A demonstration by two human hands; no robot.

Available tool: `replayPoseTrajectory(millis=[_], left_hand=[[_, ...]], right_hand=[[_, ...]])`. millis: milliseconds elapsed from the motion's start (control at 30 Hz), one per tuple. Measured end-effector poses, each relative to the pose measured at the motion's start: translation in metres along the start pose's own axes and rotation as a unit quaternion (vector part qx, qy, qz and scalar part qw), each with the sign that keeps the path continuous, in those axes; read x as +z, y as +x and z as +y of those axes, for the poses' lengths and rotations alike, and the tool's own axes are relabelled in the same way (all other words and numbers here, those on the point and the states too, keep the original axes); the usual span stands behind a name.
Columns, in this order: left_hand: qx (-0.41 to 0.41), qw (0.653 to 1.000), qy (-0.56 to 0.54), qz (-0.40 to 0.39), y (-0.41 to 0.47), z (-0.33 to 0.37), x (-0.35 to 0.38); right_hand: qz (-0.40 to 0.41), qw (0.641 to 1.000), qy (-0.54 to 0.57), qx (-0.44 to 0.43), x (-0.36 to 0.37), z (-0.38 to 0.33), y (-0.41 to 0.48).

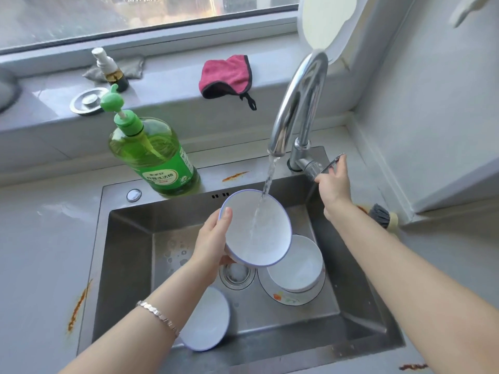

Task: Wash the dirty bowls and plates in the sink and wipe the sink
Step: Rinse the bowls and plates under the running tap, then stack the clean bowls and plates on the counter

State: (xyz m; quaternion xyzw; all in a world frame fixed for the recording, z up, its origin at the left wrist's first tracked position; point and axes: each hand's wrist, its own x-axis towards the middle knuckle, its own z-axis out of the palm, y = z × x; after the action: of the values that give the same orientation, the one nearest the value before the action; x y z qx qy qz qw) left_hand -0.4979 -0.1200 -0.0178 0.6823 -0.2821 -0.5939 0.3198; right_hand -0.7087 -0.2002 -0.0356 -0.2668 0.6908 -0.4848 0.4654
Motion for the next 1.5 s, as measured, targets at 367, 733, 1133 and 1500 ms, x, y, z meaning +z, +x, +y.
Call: replayPoseTrajectory(millis=[367,733,1133,1500], left_hand=[[0.195,0.956,0.204,0.074,-0.024,0.002,-0.033],[0.396,0.737,0.496,0.232,-0.046,0.001,-0.121],[0.205,0.871,0.376,0.243,-0.060,-0.035,-0.161],[-0.034,0.996,0.078,0.031,-0.008,-0.117,-0.168]], right_hand=[[-0.160,0.932,-0.319,-0.060,-0.026,0.014,-0.038],[-0.320,0.806,-0.488,-0.098,-0.003,0.049,-0.146],[-0.344,0.764,-0.527,-0.144,0.032,0.056,-0.183],[-0.392,0.858,-0.284,0.172,0.113,0.133,-0.186]])
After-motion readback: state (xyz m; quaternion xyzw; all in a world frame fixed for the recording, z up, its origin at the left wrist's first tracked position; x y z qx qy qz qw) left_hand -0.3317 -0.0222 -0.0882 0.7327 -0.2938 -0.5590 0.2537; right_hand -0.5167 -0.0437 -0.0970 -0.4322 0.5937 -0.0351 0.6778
